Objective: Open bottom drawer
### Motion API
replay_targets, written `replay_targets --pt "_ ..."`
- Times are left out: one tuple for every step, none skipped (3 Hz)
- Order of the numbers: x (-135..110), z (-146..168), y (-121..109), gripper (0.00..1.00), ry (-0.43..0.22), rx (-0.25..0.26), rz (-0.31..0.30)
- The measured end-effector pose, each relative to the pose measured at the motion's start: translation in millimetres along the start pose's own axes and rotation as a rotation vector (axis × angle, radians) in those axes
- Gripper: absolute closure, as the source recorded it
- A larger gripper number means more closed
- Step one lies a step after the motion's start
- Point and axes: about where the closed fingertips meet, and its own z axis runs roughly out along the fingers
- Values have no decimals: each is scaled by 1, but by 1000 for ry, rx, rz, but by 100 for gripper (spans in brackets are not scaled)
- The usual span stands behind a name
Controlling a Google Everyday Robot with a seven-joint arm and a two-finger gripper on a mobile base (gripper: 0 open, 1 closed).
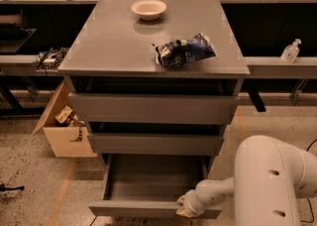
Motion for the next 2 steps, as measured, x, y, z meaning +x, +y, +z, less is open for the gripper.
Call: replay_targets --pt "0 0 0 100 0 0 0" --pt "0 0 0 100 0 0 0"
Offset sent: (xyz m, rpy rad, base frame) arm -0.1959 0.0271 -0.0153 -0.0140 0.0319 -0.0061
